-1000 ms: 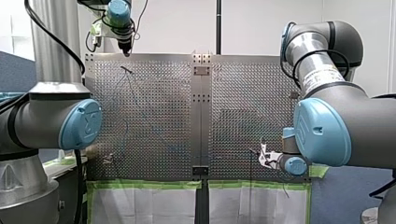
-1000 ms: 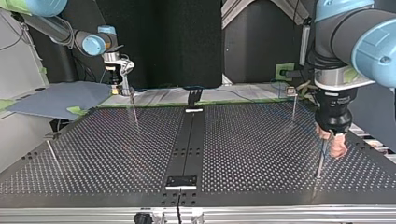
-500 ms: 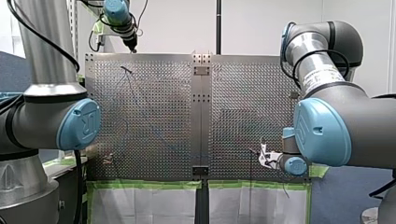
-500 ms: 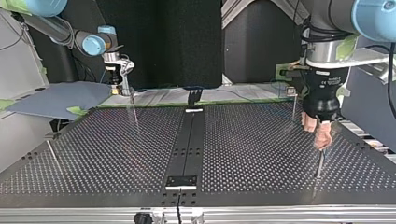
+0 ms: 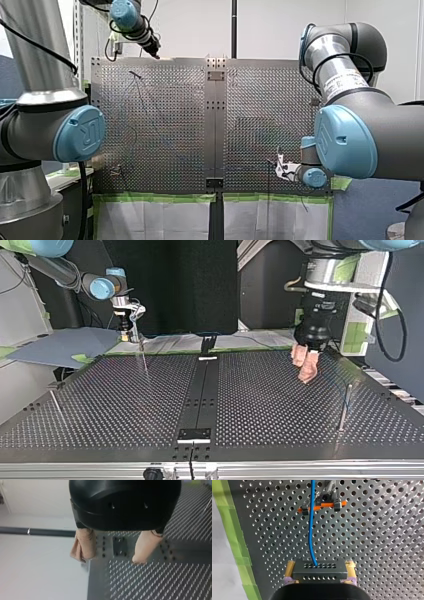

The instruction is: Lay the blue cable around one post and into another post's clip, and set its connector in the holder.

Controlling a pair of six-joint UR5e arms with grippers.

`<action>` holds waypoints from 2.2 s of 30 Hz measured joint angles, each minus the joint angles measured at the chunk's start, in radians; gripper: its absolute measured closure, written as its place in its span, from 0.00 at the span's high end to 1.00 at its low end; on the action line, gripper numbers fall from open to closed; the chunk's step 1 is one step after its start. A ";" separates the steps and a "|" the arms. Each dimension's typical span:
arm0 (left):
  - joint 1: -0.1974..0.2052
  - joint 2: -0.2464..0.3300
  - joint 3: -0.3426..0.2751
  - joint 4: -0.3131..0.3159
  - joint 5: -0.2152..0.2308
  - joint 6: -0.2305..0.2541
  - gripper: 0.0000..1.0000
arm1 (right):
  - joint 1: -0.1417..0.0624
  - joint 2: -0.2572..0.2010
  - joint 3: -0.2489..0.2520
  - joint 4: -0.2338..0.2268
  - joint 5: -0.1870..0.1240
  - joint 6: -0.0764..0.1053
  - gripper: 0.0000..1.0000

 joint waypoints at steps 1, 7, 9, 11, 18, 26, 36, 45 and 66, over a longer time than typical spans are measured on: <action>-0.007 -0.003 -0.007 0.007 0.000 -0.004 1.00 | 0.000 0.000 0.000 0.000 0.000 0.000 0.04; -0.058 -0.044 -0.059 0.059 -0.035 -0.042 1.00 | 0.008 0.000 -0.004 0.000 0.002 -0.002 0.04; -0.077 -0.063 -0.078 0.079 -0.054 -0.057 1.00 | 0.010 0.000 -0.004 0.000 0.004 -0.002 0.04; -0.095 -0.081 -0.096 0.096 -0.071 -0.069 1.00 | 0.010 0.000 -0.004 0.001 0.004 -0.002 0.04; -0.157 -0.142 -0.158 0.157 -0.132 -0.114 1.00 | 0.012 0.000 -0.005 0.003 0.005 -0.005 0.04; -0.232 -0.217 -0.233 0.233 -0.208 -0.147 1.00 | 0.013 0.000 -0.006 0.007 0.006 -0.006 0.04; -0.321 -0.307 -0.263 0.322 -0.297 -0.191 1.00 | 0.013 0.000 -0.007 0.008 0.006 -0.007 0.04; -0.399 -0.385 -0.264 0.400 -0.375 -0.217 1.00 | 0.014 0.000 -0.012 0.015 0.006 -0.007 0.04; -0.583 -0.568 -0.264 0.584 -0.522 -0.273 1.00 | 0.015 0.000 -0.012 0.020 0.006 -0.007 0.04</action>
